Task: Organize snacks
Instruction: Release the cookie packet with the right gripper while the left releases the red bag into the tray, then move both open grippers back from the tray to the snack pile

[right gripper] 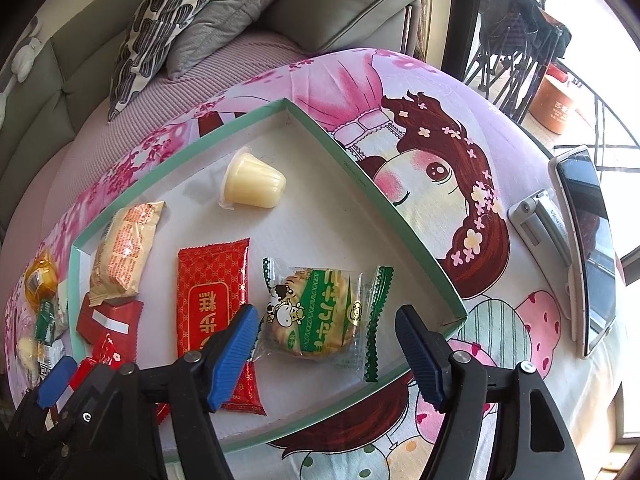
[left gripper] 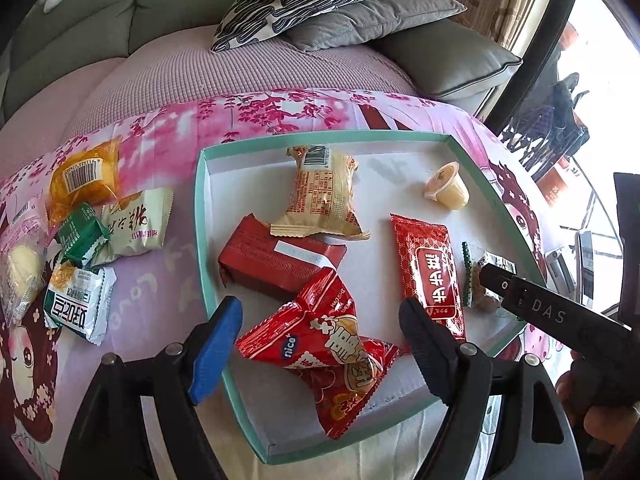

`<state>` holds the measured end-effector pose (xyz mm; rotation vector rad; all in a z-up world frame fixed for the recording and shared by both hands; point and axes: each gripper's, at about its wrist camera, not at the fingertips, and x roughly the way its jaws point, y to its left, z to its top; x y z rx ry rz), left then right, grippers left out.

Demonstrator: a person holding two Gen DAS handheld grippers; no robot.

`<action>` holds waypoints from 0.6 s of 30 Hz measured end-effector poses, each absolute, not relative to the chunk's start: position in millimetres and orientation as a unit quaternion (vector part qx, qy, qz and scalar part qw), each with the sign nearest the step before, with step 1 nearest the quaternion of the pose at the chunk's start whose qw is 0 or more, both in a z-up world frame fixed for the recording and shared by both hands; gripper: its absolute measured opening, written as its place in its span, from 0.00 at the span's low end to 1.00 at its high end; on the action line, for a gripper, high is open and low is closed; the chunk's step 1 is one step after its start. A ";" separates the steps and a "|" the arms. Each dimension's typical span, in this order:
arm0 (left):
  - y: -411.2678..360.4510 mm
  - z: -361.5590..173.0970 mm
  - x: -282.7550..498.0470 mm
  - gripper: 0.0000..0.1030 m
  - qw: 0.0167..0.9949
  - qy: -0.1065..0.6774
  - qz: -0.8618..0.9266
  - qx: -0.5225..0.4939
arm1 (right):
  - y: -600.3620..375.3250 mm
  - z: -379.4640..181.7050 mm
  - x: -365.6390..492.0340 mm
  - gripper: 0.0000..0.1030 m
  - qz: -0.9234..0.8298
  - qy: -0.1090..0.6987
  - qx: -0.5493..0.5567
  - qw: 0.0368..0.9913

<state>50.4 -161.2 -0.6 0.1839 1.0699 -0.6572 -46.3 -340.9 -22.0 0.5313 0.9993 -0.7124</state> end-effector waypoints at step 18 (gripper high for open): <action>-55.2 16.9 97.2 0.83 0.856 0.506 -0.095 -0.041 | -308.4 -0.6 -29.2 0.79 -0.294 0.440 0.198 0.825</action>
